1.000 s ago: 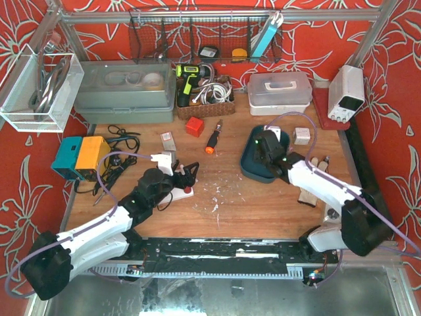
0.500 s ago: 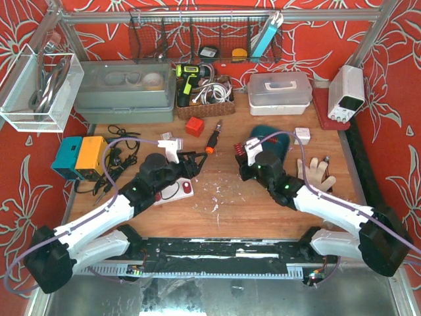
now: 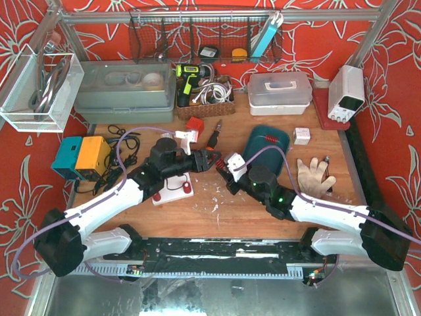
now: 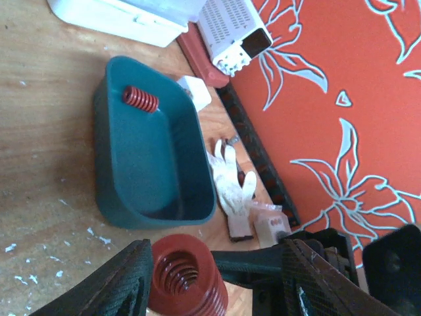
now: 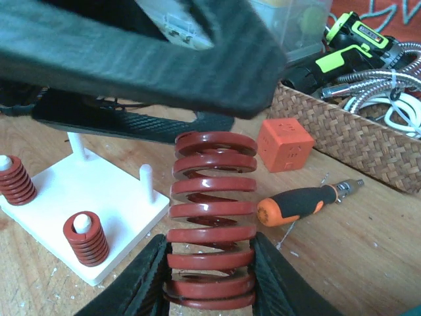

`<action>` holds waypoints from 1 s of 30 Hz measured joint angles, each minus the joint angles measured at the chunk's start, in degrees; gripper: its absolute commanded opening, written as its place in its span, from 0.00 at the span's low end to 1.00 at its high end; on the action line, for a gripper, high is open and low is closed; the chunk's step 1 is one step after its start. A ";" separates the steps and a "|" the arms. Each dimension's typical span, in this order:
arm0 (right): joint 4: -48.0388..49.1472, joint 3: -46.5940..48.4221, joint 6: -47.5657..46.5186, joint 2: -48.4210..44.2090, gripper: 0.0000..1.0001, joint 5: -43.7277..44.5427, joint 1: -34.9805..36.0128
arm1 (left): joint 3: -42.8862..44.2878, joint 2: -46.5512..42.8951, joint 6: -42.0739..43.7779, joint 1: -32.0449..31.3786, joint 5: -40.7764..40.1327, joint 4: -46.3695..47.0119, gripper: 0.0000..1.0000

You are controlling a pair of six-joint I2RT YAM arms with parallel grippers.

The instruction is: Install the large spring

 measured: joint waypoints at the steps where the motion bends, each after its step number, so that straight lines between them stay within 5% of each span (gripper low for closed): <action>1: 0.26 -0.07 -0.44 0.00 0.02 0.07 0.39 | 0.00 0.48 -0.31 0.00 0.66 -0.02 0.56; 13: 2.25 -1.36 -3.85 0.07 0.00 0.70 2.23 | 0.31 1.40 -2.54 0.48 2.51 -0.85 0.57; 24: 4.46 -1.68 -4.63 0.04 0.00 2.14 2.49 | 0.33 1.64 -2.67 0.55 3.37 -3.02 0.75; 30: 5.35 -1.70 -4.83 0.02 0.00 2.25 2.49 | 0.07 1.60 -2.82 1.11 3.06 -3.15 0.64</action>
